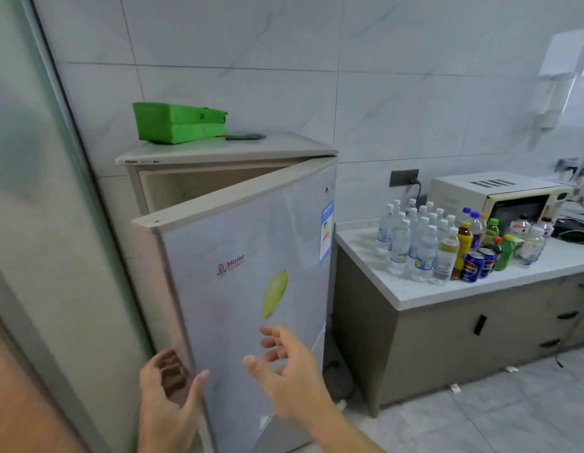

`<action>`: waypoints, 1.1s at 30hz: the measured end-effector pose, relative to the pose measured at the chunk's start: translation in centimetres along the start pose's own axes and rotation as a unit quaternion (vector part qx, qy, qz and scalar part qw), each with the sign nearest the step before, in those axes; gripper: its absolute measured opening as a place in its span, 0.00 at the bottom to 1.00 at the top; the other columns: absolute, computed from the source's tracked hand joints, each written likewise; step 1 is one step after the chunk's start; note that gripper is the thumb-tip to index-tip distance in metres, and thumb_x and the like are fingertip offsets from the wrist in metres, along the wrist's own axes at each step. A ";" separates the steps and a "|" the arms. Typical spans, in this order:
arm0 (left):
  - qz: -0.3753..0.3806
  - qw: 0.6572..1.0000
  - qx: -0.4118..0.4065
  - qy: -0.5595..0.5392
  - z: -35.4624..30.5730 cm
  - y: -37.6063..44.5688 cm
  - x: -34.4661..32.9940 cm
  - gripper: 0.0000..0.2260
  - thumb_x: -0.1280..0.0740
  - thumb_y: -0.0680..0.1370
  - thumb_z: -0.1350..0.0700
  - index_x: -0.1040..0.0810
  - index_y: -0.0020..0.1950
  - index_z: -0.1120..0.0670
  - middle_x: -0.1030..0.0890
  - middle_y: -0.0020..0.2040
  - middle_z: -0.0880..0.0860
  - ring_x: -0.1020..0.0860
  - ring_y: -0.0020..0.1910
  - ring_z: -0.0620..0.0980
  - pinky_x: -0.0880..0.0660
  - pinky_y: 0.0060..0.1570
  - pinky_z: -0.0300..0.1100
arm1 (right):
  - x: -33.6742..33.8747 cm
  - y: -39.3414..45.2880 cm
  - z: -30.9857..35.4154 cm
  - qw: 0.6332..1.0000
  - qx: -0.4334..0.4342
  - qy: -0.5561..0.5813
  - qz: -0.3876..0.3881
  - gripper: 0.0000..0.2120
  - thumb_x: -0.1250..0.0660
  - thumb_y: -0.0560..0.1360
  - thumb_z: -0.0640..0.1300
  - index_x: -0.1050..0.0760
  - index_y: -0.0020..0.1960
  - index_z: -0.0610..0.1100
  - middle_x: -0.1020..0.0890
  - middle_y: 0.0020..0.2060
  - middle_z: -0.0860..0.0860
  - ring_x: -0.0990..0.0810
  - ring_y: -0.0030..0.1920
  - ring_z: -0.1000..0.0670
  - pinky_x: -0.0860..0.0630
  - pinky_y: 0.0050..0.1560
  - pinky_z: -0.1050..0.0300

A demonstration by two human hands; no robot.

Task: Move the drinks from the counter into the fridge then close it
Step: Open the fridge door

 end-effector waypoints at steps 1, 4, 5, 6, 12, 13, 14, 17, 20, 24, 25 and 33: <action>0.004 1.000 -0.018 0.014 -0.8 -2.5 -0.9 0.30 0.22 0.67 0.67 0.30 0.65 0.62 0.25 0.54 0.64 0.22 0.41 0.49 0.24 0.41 0.30 | 1.0 -1.8 -0.1 1.000 0.016 0.005 -0.002 0.22 0.26 0.72 0.56 0.30 0.64 0.61 0.24 0.56 0.60 0.24 0.53 0.58 0.22 0.51 0.62; 0.018 0.996 -0.076 0.034 -3.7 -9.5 -4.3 0.29 0.22 0.65 0.68 0.27 0.64 0.60 0.25 0.55 0.58 0.22 0.42 0.47 0.23 0.40 0.32 | 4.4 -6.7 -0.7 0.998 0.054 0.003 -0.022 0.25 0.26 0.70 0.60 0.33 0.62 0.66 0.27 0.59 0.65 0.27 0.58 0.63 0.24 0.53 0.64; 0.025 0.993 -0.105 0.037 -4.8 -11.7 -5.7 0.28 0.23 0.66 0.68 0.27 0.63 0.56 0.26 0.56 0.53 0.22 0.44 0.45 0.23 0.40 0.32 | 5.6 -8.1 -0.9 0.997 0.067 -0.002 -0.032 0.27 0.27 0.68 0.62 0.35 0.63 0.67 0.28 0.60 0.66 0.28 0.60 0.64 0.25 0.55 0.66; 0.042 0.990 -0.132 0.039 -5.8 -13.9 -7.1 0.29 0.24 0.67 0.69 0.28 0.63 0.51 0.27 0.57 0.47 0.22 0.46 0.43 0.22 0.41 0.32 | 6.9 -9.3 -1.2 0.996 0.077 -0.008 -0.044 0.29 0.28 0.67 0.64 0.36 0.64 0.67 0.29 0.60 0.68 0.29 0.62 0.65 0.26 0.56 0.68; 0.255 0.957 -0.125 0.055 -8.6 -22.7 -16.1 0.33 0.25 0.72 0.54 0.37 0.69 0.33 0.29 0.62 0.35 0.24 0.55 0.40 0.22 0.44 0.35 | 16.7 -13.3 -4.4 0.981 0.054 0.030 -0.186 0.33 0.27 0.68 0.58 0.33 0.70 0.54 0.26 0.62 0.57 0.24 0.61 0.58 0.24 0.63 0.52; 0.279 0.951 -0.114 0.062 -8.9 -23.5 -17.6 0.32 0.26 0.72 0.51 0.38 0.69 0.30 0.31 0.62 0.32 0.25 0.56 0.39 0.23 0.46 0.33 | 18.6 -13.3 -5.1 0.977 0.049 0.032 -0.206 0.30 0.28 0.71 0.55 0.33 0.70 0.54 0.25 0.61 0.56 0.23 0.61 0.57 0.24 0.63 0.50; 0.302 0.946 -0.099 0.064 -9.2 -24.2 -19.1 0.31 0.27 0.72 0.49 0.38 0.67 0.27 0.31 0.61 0.31 0.25 0.57 0.37 0.24 0.47 0.33 | 20.5 -13.1 -5.8 0.973 0.041 0.030 -0.225 0.27 0.28 0.73 0.53 0.32 0.69 0.54 0.26 0.62 0.55 0.23 0.61 0.55 0.25 0.64 0.48; 0.340 0.937 -0.067 0.030 -10.0 -25.3 -22.8 0.27 0.29 0.72 0.46 0.37 0.64 0.25 0.32 0.62 0.31 0.27 0.58 0.38 0.23 0.50 0.36 | 26.2 -11.8 -8.0 0.961 0.016 0.019 -0.276 0.19 0.33 0.78 0.52 0.32 0.67 0.56 0.27 0.61 0.54 0.24 0.61 0.52 0.26 0.65 0.47; 0.330 0.943 -0.042 0.008 -10.0 -25.1 -25.6 0.26 0.29 0.73 0.48 0.34 0.64 0.26 0.30 0.61 0.31 0.26 0.57 0.37 0.22 0.49 0.36 | 31.4 -9.8 -10.3 0.945 0.004 0.024 -0.325 0.15 0.36 0.80 0.53 0.31 0.65 0.53 0.25 0.58 0.51 0.23 0.58 0.50 0.25 0.57 0.56; 0.289 0.957 -0.028 0.008 -8.3 -23.1 -28.7 0.25 0.29 0.73 0.48 0.32 0.63 0.26 0.27 0.59 0.31 0.26 0.57 0.38 0.23 0.44 0.33 | 38.1 -6.2 -13.4 0.923 -0.004 0.035 -0.382 0.13 0.39 0.82 0.52 0.29 0.63 0.48 0.21 0.53 0.50 0.22 0.51 0.55 0.28 0.49 0.63; 0.275 0.961 -0.025 0.000 -7.8 -22.4 -29.4 0.25 0.29 0.74 0.50 0.31 0.63 0.26 0.26 0.58 0.32 0.25 0.55 0.39 0.23 0.43 0.32 | 39.7 -5.0 -14.2 0.921 -0.005 0.034 -0.389 0.11 0.40 0.82 0.53 0.29 0.61 0.49 0.21 0.52 0.51 0.22 0.50 0.56 0.27 0.50 0.60; 0.221 0.975 0.015 0.022 -6.7 -17.3 -35.7 0.20 0.29 0.77 0.55 0.28 0.58 0.30 0.24 0.55 0.33 0.23 0.52 0.39 0.24 0.44 0.30 | 49.4 5.3 -17.6 0.918 -0.073 0.040 -0.389 0.15 0.48 0.83 0.55 0.24 0.45 0.65 0.22 0.44 0.61 0.26 0.45 0.62 0.32 0.45 0.62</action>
Point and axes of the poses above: each hand's wrist, its own y-axis towards the middle knuckle, its own x-axis out of the back of the hand, z = x × y, the point moved 4 cm from there along y, towards the middle knuckle
